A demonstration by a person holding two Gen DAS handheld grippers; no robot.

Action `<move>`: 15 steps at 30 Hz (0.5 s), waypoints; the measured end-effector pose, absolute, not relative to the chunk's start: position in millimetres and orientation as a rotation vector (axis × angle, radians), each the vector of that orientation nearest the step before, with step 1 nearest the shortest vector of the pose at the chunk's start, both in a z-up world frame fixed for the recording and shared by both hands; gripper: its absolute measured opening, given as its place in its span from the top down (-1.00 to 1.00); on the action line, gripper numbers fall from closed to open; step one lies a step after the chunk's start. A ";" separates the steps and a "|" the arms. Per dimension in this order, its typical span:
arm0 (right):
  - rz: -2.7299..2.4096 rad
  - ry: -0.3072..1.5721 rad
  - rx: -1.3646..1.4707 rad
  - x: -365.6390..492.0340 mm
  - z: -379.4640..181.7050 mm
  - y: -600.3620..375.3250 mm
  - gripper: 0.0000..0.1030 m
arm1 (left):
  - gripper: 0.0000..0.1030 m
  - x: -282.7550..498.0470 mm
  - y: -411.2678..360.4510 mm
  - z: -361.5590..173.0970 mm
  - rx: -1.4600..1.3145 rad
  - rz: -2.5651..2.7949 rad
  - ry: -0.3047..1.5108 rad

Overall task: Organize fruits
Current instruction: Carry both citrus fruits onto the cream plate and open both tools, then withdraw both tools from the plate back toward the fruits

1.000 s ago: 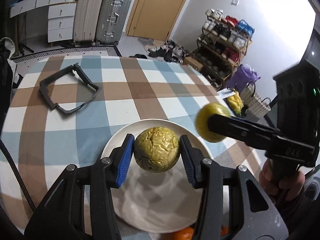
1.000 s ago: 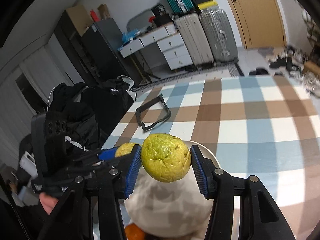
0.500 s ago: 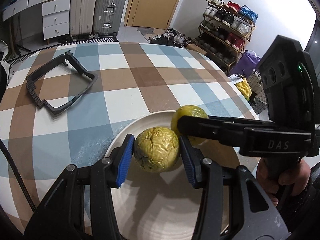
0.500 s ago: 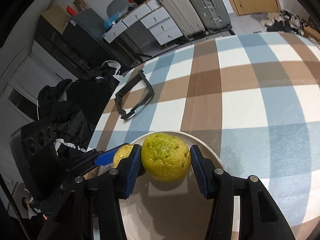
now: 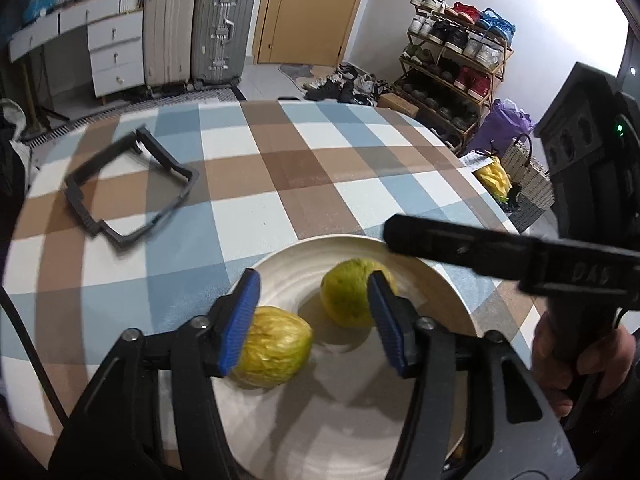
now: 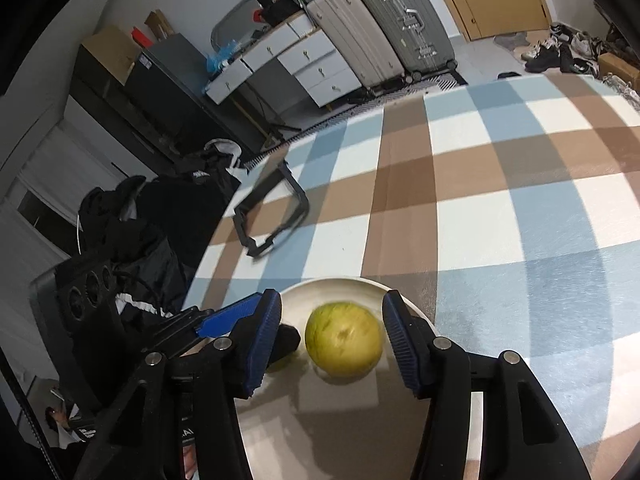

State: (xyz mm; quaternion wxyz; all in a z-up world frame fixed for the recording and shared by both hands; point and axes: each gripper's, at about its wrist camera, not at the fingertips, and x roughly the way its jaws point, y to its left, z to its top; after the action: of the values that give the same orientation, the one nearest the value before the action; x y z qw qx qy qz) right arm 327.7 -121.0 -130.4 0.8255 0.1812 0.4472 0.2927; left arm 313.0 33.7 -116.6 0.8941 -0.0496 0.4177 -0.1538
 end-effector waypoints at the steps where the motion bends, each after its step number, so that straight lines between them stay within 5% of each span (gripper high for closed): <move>1: 0.618 0.940 0.391 324.4 -126.1 -124.3 -0.14 | -0.10 307.6 32.5 -111.1 -0.092 -0.312 0.854; 6: 0.587 0.875 0.405 299.3 -100.8 -144.5 -0.41 | -0.39 282.4 32.5 -88.8 -0.075 -0.264 0.807; 15: 0.564 0.718 0.366 225.2 -58.7 -174.5 -0.83 | -0.61 209.4 21.2 -38.8 -0.015 -0.189 0.703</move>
State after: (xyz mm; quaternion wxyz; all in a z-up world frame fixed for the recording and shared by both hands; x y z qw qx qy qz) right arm 225.2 -174.5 -58.7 0.8814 0.1759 0.3449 0.2705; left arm 209.4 21.2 -38.8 0.9345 -0.0073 0.3438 -0.0923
